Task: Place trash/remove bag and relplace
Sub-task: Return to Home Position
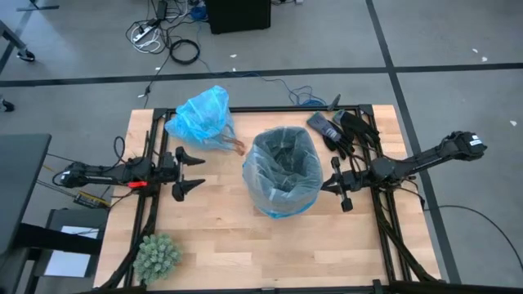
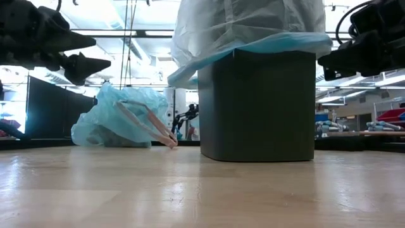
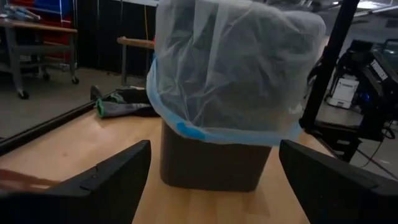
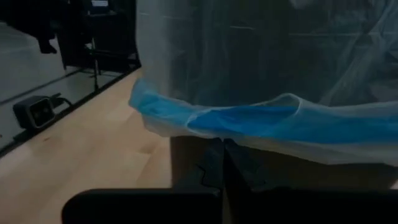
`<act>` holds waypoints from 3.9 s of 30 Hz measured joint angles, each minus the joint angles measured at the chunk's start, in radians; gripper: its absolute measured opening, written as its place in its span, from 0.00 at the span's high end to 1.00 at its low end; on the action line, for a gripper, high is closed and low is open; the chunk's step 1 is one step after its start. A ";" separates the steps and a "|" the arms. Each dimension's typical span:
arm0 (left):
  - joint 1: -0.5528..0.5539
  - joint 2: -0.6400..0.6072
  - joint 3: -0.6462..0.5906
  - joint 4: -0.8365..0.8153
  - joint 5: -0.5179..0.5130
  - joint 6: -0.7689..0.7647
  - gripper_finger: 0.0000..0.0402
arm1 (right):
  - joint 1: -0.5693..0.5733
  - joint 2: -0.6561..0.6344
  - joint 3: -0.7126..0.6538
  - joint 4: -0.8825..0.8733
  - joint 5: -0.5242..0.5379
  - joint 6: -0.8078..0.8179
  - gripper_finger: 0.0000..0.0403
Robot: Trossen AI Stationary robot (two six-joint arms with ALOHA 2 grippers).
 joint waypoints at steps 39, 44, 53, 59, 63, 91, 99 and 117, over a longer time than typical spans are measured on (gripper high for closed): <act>-0.006 -0.019 0.000 -0.039 0.092 0.075 0.09 | -0.287 -0.502 0.026 -0.299 -0.203 -0.079 1.00; -0.006 -0.019 0.000 -0.035 0.084 0.055 0.09 | -0.287 -0.598 0.029 -0.509 -0.162 -0.067 1.00; -0.006 -0.019 0.000 -0.036 0.060 0.056 0.09 | -0.287 -0.598 0.029 -0.701 -0.183 -0.043 1.00; -0.006 -0.019 0.000 -0.036 0.048 0.090 0.09 | -0.288 -0.595 0.031 -0.710 -0.167 -0.050 1.00; -0.006 -0.019 0.000 -0.035 0.047 0.106 0.09 | -0.288 -0.585 0.031 -0.717 -0.132 -0.049 1.00; -0.006 -0.019 0.000 -0.009 0.047 0.103 0.09 | -0.287 -0.576 0.028 -0.694 -0.134 0.009 1.00; -0.006 -0.019 0.000 -0.008 0.047 0.103 0.09 | -0.287 -0.576 0.028 -0.692 -0.134 0.009 1.00; -0.005 -0.019 0.000 -0.008 0.047 0.103 0.09 | -0.287 -0.576 0.028 -0.693 -0.134 0.008 1.00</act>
